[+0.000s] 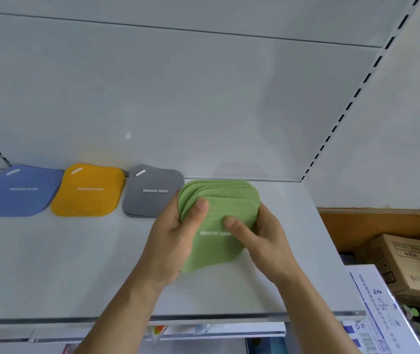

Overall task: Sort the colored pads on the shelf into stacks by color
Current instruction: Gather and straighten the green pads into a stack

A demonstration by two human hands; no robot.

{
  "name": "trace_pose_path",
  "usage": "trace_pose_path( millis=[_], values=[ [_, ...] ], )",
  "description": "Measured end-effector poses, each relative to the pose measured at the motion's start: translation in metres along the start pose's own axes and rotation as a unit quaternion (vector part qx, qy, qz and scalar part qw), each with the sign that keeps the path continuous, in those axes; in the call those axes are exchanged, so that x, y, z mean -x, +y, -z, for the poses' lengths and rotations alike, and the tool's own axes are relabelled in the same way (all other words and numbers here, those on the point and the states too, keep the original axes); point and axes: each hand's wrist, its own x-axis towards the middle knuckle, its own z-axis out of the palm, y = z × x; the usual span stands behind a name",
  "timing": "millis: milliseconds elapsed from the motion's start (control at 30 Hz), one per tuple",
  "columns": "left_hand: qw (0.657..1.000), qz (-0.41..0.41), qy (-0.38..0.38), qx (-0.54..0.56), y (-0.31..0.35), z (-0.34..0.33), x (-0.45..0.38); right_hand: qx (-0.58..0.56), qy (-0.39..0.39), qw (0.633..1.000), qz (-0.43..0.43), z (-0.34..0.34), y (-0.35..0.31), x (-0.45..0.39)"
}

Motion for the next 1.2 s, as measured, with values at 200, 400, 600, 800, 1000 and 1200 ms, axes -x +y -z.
trace_pose_path(
  millis=[200, 400, 600, 800, 1000, 1200],
  values=[
    [0.994, -0.049, 0.003, -0.099, 0.000, -0.009, -0.015, 0.059, 0.110, 0.987, 0.099, 0.002, -0.005, 0.007],
    [0.994, -0.014, 0.044, -0.102, -0.024, -0.011, -0.015, 0.049, 0.137, 0.988, 0.059, -0.003, 0.009, 0.010],
    [0.995, -0.010, 0.076, -0.059, -0.029, -0.027, -0.017, 0.045, 0.184, 0.982, 0.016, -0.008, 0.016, 0.007],
    [0.993, -0.003, 0.073, -0.091, -0.035, -0.017, -0.019, 0.090, 0.176, 0.980, 0.016, -0.001, 0.017, 0.000],
    [0.993, 0.010, 0.096, -0.065, -0.038, -0.032, -0.023, 0.054, 0.190, 0.980, 0.002, -0.014, 0.019, 0.001],
    [0.992, 0.010, 0.094, -0.080, -0.043, -0.030, -0.020, 0.067, 0.197, 0.978, 0.010, -0.008, 0.017, 0.001]
  ],
)
